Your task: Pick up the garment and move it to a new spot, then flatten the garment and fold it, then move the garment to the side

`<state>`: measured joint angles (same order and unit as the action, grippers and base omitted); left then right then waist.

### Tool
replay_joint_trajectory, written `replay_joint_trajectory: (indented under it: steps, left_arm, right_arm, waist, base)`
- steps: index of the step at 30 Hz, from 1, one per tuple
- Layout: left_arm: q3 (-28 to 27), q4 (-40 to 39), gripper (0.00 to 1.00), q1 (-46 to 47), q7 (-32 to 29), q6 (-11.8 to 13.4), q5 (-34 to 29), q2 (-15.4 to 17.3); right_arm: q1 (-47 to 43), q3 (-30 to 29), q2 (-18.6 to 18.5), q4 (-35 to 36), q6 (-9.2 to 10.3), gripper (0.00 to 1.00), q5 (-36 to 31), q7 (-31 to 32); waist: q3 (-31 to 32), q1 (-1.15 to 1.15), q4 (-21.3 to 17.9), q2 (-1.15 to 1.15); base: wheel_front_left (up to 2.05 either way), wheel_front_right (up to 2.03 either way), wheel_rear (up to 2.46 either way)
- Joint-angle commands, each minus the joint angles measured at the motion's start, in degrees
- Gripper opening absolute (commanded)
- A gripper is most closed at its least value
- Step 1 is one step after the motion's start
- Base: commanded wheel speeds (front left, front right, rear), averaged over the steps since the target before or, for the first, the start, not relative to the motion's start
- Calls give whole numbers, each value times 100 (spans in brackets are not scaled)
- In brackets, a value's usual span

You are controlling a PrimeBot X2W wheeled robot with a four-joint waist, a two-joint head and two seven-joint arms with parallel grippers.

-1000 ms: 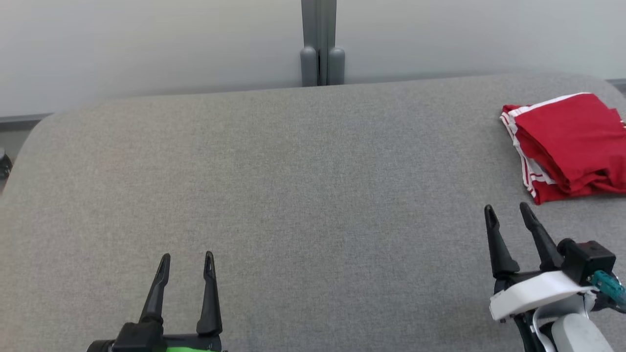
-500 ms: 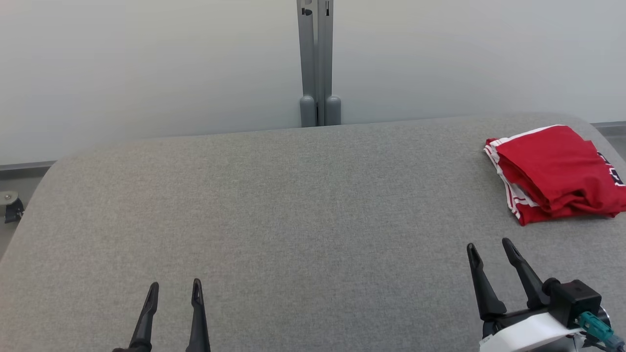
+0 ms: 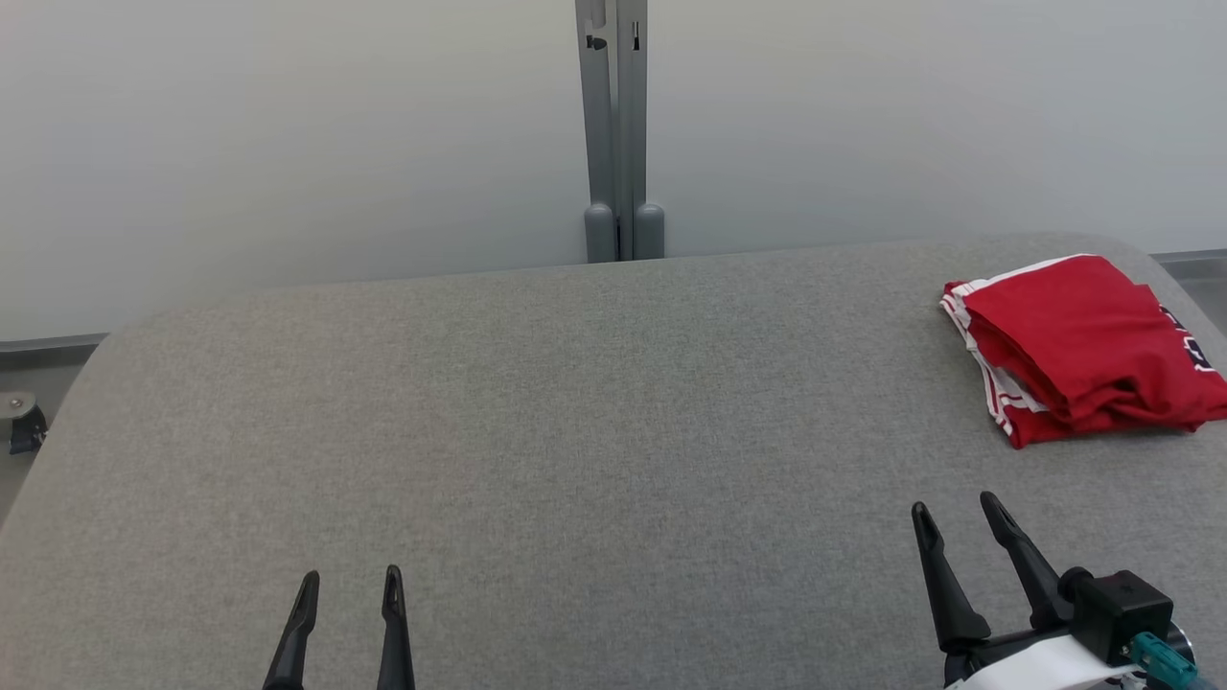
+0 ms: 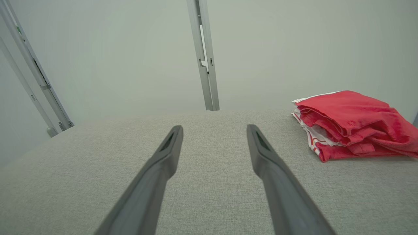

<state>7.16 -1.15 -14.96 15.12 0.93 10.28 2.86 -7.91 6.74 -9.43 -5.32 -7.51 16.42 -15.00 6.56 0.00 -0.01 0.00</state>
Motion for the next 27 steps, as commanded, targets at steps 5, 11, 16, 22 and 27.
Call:
replay_joint_trajectory:
  steps: [5,11,16,22,27]
  left_arm:
    - [-4,43,100,-105,0,-26,18,9]
    - [32,164,0,-30,-13,-25,166,-4]
    - [-29,196,0,106,-123,-42,774,40]
    - [-90,314,0,299,-257,-105,1477,89]
    - [-132,403,0,437,-352,-158,1985,120]
  right_arm:
    - [-90,40,3,-11,5,100,-16,-20]
    - [-22,37,43,-132,0,0,147,29]
    - [78,-36,65,-174,0,0,686,159]
    - [214,-119,87,-246,0,0,1317,309]
    - [307,-178,107,-292,1,0,1776,417]
  waist:
    - [41,0,-13,0]
    - [38,0,-14,0]
    - [10,0,-14,0]
    - [-24,0,-13,0]
    - [-51,0,-13,0]
  base:
    - [0,0,0]
    - [0,0,0]
    - [0,0,0]
    - [0,0,0]
    - [0,0,0]
